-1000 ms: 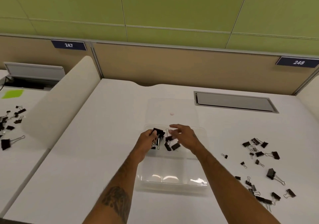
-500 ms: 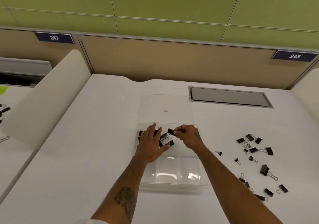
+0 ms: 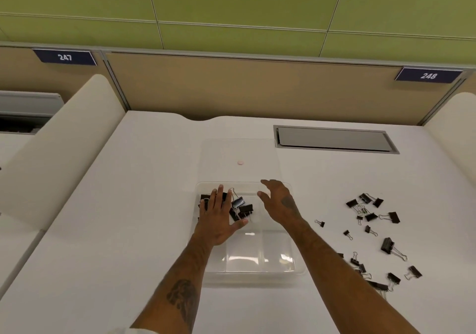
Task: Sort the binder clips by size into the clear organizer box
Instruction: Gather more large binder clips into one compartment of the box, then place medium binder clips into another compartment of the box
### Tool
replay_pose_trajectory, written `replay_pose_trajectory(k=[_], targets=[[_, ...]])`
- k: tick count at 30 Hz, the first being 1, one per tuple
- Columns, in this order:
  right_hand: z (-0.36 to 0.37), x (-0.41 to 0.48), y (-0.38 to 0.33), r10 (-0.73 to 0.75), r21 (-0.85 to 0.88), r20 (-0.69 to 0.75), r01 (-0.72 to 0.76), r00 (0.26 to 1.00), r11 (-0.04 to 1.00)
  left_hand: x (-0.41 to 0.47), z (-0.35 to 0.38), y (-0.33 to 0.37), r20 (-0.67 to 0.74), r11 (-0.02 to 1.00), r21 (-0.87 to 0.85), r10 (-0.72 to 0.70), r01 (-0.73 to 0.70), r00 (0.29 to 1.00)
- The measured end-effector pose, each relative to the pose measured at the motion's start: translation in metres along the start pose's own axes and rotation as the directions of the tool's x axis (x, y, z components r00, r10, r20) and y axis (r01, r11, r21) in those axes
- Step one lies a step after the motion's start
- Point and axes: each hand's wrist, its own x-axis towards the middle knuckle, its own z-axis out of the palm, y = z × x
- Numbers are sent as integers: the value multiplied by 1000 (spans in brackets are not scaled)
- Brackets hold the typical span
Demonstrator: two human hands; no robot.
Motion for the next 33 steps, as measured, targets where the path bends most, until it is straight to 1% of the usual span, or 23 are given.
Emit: replay_pose_trajectory(k=[2,4,6,8,11,15,18,22,25,28,33], targets=[[-7,-5,7,3,-109,-18,-5,1000,994,3,-2,0,-18,1000,6,4,-4,1000],[-14,-13,14,20,-163,-32,-25,999,986,6,-6,3,-51,1000,10,22,-21,998],[-22,-22,22,48,-202,-64,-60,997,978,10,-10,10,-83,998,30,57,-55,995],[-32,-33,31,74,-276,-104,-101,992,956,15,-13,22,-108,995,34,102,-99,989],[-48,-53,49,111,-356,-166,-164,980,920,22,-13,46,-109,984,48,177,-173,978],[-73,-78,84,191,-368,-211,-259,959,893,28,-5,89,-85,964,51,264,-260,961],[-93,-95,112,259,-322,-241,-329,935,888,31,3,123,-74,945,45,328,-325,942],[-119,-115,148,304,-343,-278,-389,911,855,35,17,171,-58,919,33,394,-393,917],[-137,-129,176,316,-385,-291,-413,903,825,38,27,210,-40,906,50,423,-421,905],[-155,-137,204,350,-381,-270,-433,897,817,41,37,247,-21,889,54,456,-455,890],[-176,-146,245,372,-389,-230,-435,899,812,47,59,301,69,850,86,515,-520,854]])
